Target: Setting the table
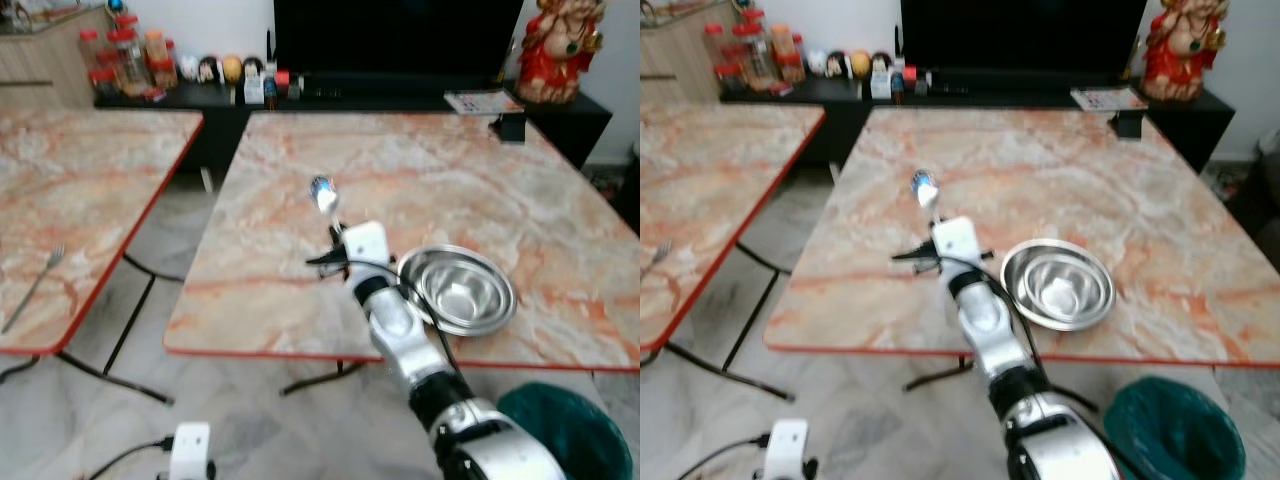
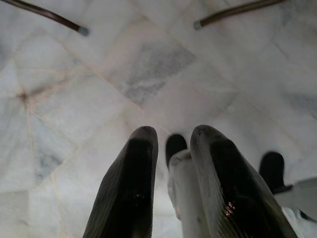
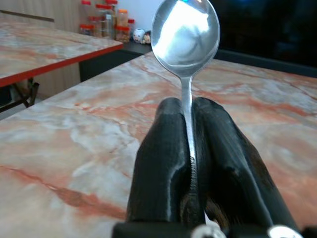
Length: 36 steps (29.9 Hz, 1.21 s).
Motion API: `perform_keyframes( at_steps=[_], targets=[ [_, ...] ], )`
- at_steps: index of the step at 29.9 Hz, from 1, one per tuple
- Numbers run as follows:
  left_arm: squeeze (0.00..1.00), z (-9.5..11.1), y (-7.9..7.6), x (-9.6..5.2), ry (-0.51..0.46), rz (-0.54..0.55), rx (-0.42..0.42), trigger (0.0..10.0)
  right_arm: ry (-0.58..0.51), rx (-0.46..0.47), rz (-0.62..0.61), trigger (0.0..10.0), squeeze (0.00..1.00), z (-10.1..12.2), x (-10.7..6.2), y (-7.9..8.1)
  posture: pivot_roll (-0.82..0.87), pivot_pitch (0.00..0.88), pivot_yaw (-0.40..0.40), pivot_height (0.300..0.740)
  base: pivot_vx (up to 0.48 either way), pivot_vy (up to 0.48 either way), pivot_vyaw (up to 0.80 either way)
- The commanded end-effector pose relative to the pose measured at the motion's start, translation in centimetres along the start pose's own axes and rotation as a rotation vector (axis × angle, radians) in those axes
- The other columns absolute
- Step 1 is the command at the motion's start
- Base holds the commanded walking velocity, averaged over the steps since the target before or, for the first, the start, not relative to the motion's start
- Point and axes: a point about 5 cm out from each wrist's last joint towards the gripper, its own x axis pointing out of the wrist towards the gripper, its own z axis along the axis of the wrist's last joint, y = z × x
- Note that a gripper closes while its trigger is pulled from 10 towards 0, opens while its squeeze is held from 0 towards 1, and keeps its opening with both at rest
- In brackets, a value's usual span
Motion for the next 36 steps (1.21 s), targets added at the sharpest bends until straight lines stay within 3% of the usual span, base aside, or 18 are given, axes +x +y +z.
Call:
perform_keyframes(
  at_steps=[1, 15, 36],
  targets=[
    [0.0, -0.04, 0.51, 0.0, 0.008, 0.012, 0.003, 10.0, -0.014, 0.012, 0.008, 10.0, 0.0, 0.48, 0.24, 0.45, 0.02, 0.0, -0.017, 0.74, 0.0, 0.0, 0.0],
    [0.0, -0.27, 0.56, -0.05, 0.016, 0.019, 0.022, 10.0, 0.001, 0.012, 0.005, 10.0, 0.0, 0.39, 0.29, 0.35, 0.02, 0.0, -0.019, 0.74, 0.017, 0.0, 0.0],
    [0.0, -0.15, 0.48, -0.02, 0.014, 0.016, 0.027, 10.0, 0.0, 0.002, 0.007, 10.0, 0.0, 0.47, 0.32, 0.34, 0.01, 0.0, -0.021, 0.74, 0.252, -0.292, 0.0]
  ],
)
